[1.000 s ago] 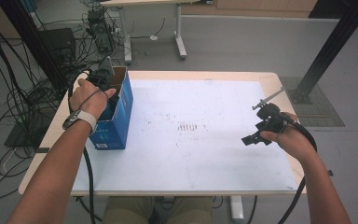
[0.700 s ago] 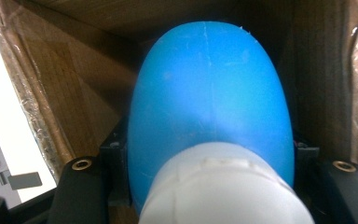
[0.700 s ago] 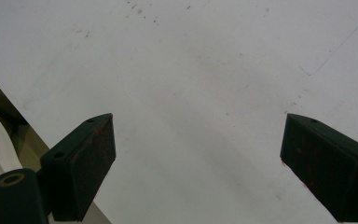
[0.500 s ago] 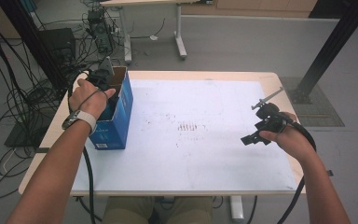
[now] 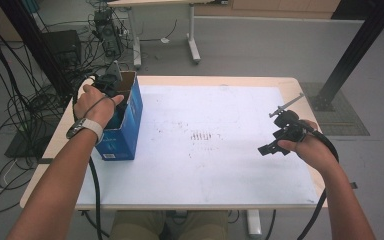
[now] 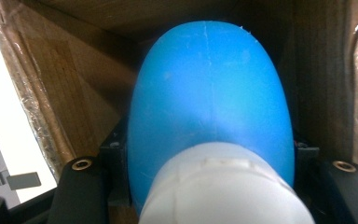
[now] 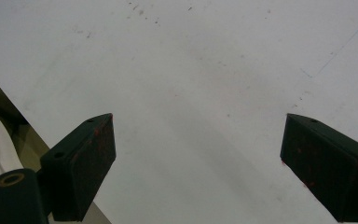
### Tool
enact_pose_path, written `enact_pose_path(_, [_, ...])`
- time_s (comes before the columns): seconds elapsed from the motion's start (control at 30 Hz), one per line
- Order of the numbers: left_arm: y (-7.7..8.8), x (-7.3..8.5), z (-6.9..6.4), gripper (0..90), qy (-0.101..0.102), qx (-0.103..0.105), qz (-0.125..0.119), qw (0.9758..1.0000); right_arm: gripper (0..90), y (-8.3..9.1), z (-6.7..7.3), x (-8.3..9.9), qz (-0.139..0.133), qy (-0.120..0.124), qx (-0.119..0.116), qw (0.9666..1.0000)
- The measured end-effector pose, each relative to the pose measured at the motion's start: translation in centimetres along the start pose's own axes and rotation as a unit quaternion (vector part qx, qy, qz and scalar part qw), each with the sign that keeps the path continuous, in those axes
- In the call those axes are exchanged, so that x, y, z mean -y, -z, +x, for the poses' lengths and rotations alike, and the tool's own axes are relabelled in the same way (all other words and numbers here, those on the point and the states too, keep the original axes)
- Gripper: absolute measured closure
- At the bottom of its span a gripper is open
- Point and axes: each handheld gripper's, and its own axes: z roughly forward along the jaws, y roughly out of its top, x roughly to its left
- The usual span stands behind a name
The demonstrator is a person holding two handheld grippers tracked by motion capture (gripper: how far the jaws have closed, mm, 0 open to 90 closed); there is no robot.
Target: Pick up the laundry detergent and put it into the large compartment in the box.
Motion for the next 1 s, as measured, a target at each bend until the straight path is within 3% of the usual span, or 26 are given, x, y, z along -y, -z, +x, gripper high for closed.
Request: enact_pose_path(1.0, [-0.01, 0.42, 0.04, 37.5, -0.002, 0.0, -0.006, 1.0, 10.3, -0.08, 0.2, -0.22, -0.001, 0.004, 0.001, 1.0])
